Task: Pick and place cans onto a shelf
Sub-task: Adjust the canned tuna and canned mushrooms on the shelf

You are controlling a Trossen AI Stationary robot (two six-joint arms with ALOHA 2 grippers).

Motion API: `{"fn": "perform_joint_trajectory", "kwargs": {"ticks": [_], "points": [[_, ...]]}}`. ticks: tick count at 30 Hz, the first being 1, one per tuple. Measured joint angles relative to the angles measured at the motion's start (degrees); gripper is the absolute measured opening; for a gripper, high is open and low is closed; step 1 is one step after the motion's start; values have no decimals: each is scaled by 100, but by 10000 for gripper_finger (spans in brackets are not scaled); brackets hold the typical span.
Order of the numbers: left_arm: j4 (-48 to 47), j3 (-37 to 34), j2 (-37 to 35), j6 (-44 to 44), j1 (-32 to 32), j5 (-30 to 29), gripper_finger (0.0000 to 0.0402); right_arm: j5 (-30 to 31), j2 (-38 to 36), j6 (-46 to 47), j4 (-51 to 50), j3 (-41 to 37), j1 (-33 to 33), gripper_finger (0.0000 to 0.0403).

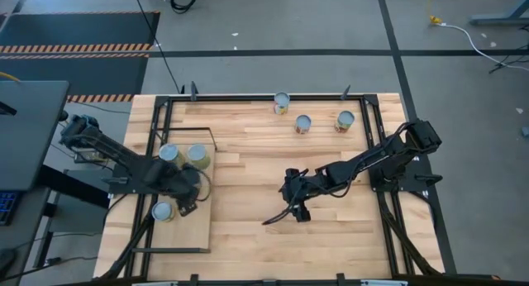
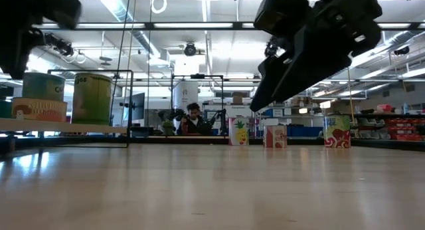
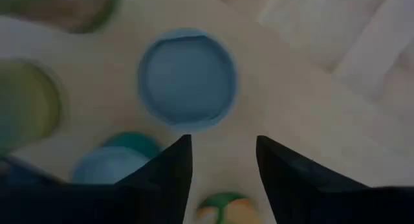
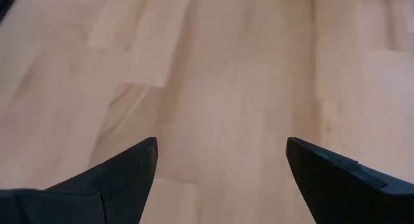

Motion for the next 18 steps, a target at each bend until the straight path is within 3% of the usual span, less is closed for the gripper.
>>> {"fn": "perform_joint_trajectory", "kwargs": {"ticks": [5,11,18], "points": [[-185,61,-641,-444,-459,-719,170,-2,0,177,67,0,29,350],[-1446,-50,-873,-1904,-1086,-663,147,83,2,292,61,0,6,350],[-1129,-701,-869,-2397,-1299,-582,136,254,2,246,76,0,-12,350]]}}
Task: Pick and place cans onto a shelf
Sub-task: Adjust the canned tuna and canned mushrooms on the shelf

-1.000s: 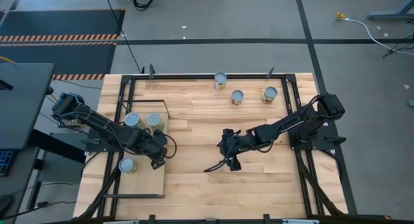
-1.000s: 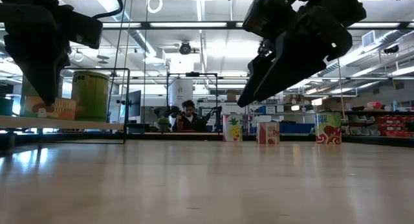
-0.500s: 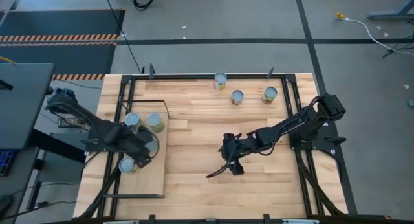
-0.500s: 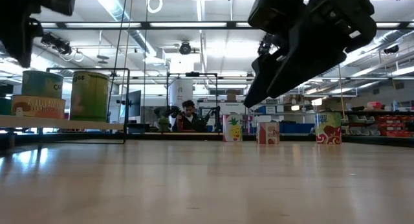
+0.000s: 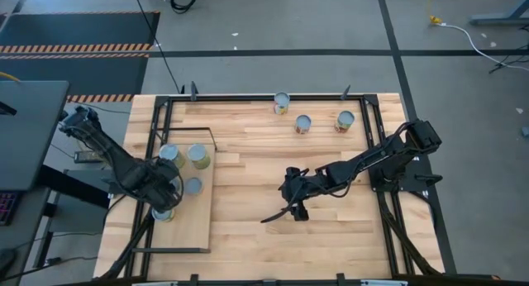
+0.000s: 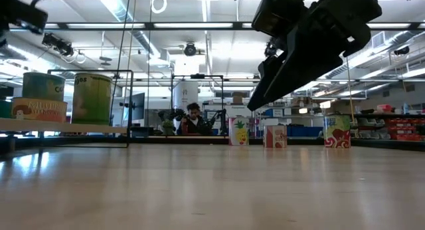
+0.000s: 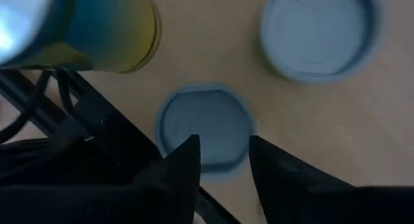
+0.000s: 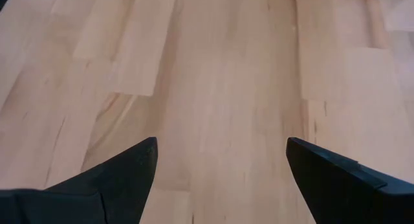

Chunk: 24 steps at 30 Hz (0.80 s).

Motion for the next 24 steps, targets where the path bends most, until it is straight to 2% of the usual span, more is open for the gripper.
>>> {"fn": "perform_joint_trajectory", "kwargs": {"ticks": [4,8,12,16,24], "points": [[91,-254,109,52,163,126,106,114,0,6,139,0,-70,350],[-29,-177,114,58,324,-199,57,166,0,5,300,0,-171,350],[6,-180,116,198,595,338,11,155,0,138,347,0,-239,350],[3,-180,114,389,961,786,6,146,0,143,333,0,-242,350],[3,-180,587,1902,1784,884,3,134,0,386,277,0,-271,350]]}}
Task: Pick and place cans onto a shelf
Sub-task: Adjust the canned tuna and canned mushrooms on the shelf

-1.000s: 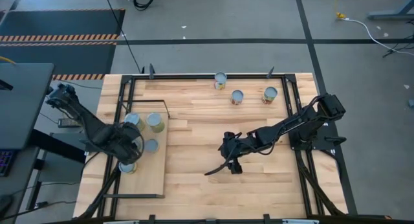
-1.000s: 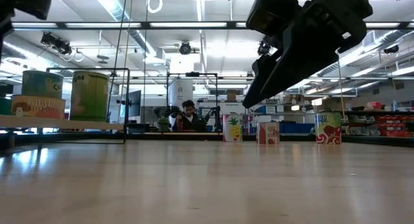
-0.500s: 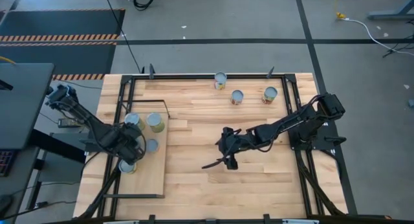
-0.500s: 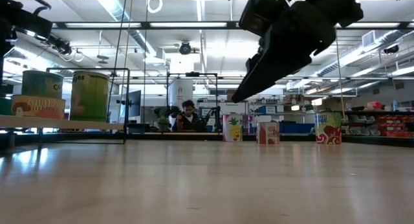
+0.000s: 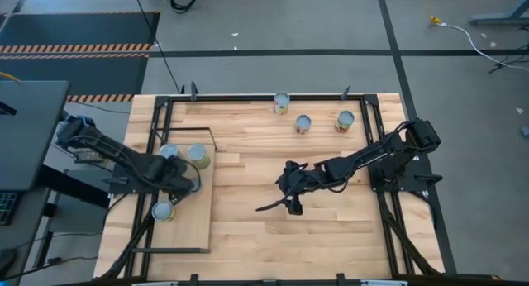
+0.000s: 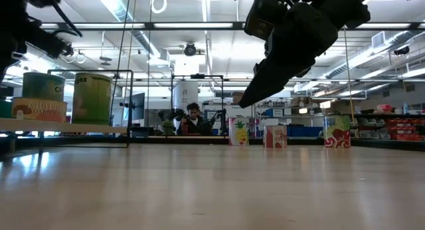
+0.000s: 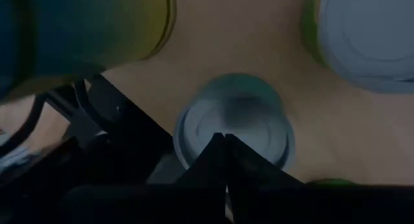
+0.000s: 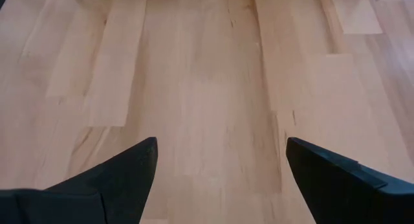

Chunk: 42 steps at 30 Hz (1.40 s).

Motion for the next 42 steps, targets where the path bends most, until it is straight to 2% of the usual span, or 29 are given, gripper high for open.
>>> {"fn": "perform_joint_trajectory", "kwargs": {"ticks": [7,21,29,32,34,39,42], "points": [[259,0,487,735,207,133,3,-186,0,166,-88,0,71,350],[109,2,484,836,211,270,3,-195,0,-98,-248,0,83,350],[-365,474,480,827,211,255,2,-191,0,-184,-228,0,63,350],[-958,479,542,769,243,518,2,-192,0,-148,-248,0,66,350],[-1037,468,633,825,272,644,2,-190,0,-111,-285,0,81,350],[-466,476,825,1232,309,405,2,-173,0,-99,-265,0,165,350],[-548,474,1036,1442,388,206,2,-134,0,-64,-260,0,204,350]]}}
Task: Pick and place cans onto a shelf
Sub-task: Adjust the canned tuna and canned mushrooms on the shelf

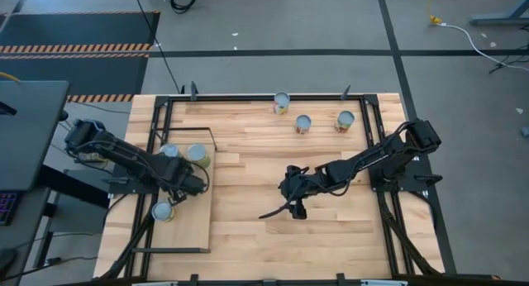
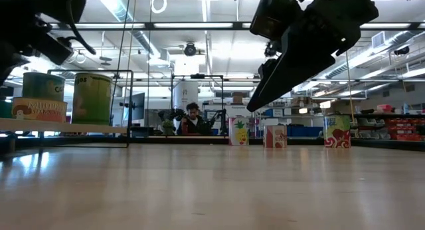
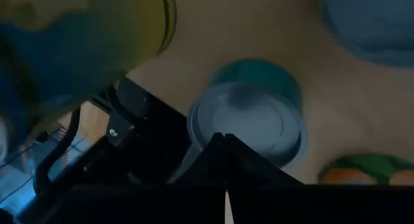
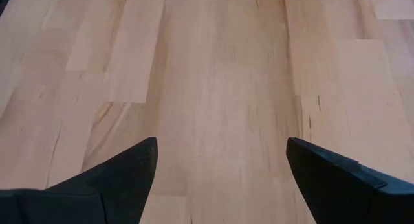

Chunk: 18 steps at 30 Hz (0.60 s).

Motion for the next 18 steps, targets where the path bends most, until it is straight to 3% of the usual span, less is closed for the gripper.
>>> {"fn": "perform_joint_trajectory", "kwargs": {"ticks": [18], "points": [[547,0,411,568,49,-159,2,9,0,272,-292,0,139,350]]}}
